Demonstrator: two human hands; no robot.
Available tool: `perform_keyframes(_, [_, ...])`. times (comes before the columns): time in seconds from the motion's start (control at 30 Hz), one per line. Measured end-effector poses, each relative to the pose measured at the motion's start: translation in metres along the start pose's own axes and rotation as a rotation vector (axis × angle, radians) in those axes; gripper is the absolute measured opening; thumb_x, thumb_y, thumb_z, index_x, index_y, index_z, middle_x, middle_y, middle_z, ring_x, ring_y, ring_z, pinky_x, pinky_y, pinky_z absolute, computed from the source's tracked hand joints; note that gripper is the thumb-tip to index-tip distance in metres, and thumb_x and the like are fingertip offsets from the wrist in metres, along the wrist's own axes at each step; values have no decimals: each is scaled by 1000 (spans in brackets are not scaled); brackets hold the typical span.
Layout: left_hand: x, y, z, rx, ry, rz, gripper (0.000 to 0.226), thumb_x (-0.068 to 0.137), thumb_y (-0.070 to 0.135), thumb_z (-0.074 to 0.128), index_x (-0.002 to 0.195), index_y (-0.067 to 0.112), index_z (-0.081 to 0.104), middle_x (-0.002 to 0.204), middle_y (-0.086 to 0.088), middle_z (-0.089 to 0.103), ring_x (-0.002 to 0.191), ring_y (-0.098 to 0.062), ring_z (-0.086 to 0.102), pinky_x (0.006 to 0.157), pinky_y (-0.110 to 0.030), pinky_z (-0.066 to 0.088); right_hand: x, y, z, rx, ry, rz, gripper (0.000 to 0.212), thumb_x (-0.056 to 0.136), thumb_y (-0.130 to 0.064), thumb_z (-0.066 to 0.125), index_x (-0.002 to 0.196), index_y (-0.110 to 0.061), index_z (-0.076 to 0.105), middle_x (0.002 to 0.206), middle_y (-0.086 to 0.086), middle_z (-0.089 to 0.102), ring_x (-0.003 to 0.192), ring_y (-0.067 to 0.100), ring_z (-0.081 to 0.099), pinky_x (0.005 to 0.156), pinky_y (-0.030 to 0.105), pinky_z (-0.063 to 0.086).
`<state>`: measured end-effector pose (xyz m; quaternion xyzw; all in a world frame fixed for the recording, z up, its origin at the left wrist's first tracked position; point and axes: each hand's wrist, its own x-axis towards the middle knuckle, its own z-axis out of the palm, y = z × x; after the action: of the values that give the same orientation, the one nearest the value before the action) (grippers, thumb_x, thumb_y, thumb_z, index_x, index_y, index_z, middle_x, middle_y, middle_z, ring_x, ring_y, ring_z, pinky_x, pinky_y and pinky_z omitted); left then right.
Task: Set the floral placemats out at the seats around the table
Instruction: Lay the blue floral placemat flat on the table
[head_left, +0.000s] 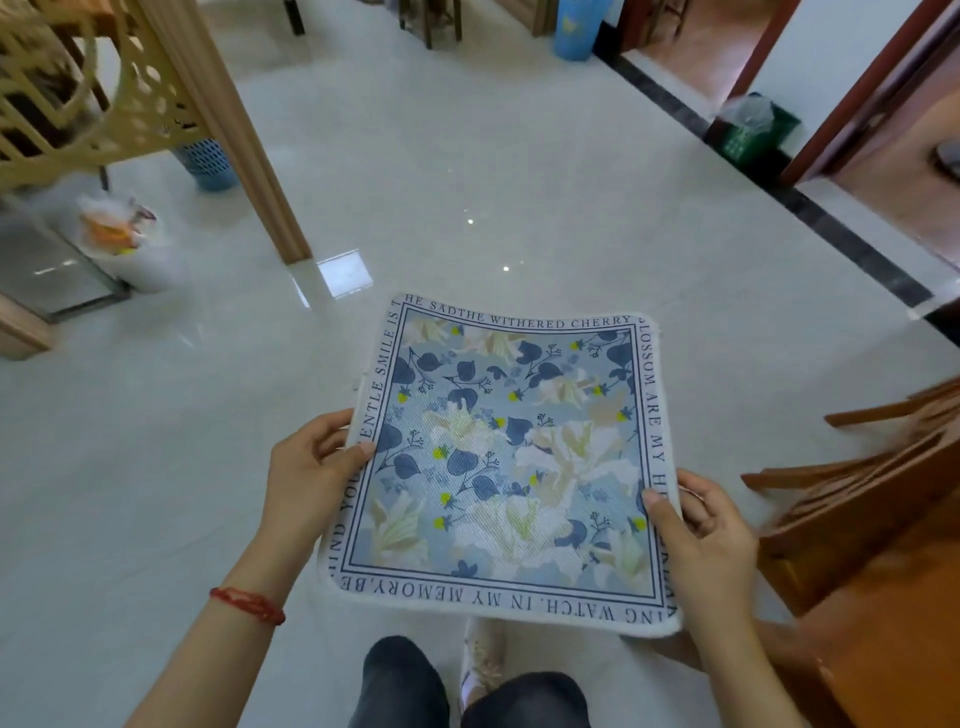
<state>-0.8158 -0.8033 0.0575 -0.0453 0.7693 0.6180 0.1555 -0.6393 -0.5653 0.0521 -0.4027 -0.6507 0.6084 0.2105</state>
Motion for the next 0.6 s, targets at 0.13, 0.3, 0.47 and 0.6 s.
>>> perform_keyframes(0.13, [39, 15, 16, 21, -20, 9, 30, 80, -5, 63, 96, 20, 63, 84, 3, 68, 61, 2, 66, 57, -12, 53, 33, -9, 13, 36, 13, 38, 19, 83, -2, 61, 95, -18, 58, 74, -17, 72, 67, 4, 68, 54, 17, 54])
perform_keyframes(0.3, [100, 34, 40, 57, -76, 12, 29, 80, -6, 63, 98, 17, 62, 84, 2, 68, 59, 2, 65, 55, -11, 52, 77, -16, 33, 49, 67, 60, 21, 83, -3, 62, 91, -22, 58, 76, -10, 73, 70, 8, 70, 54, 22, 56])
perform_keyframes(0.47, [170, 64, 72, 102, -190, 14, 28, 80, -3, 63, 101, 16, 63, 85, 2, 68, 59, 1, 66, 56, -14, 54, 119, -23, 54, 36, 212, 66, 20, 82, -1, 63, 97, -13, 59, 76, -11, 70, 68, 4, 68, 56, 19, 56])
perform_keyframes(0.6, [219, 89, 99, 143, -282, 33, 27, 81, -2, 64, 101, 16, 62, 85, 1, 68, 58, 0, 66, 53, -13, 53, 145, -33, 67, 60, 323, 67, 19, 82, -1, 62, 94, -16, 59, 74, -12, 71, 69, 4, 69, 55, 19, 56])
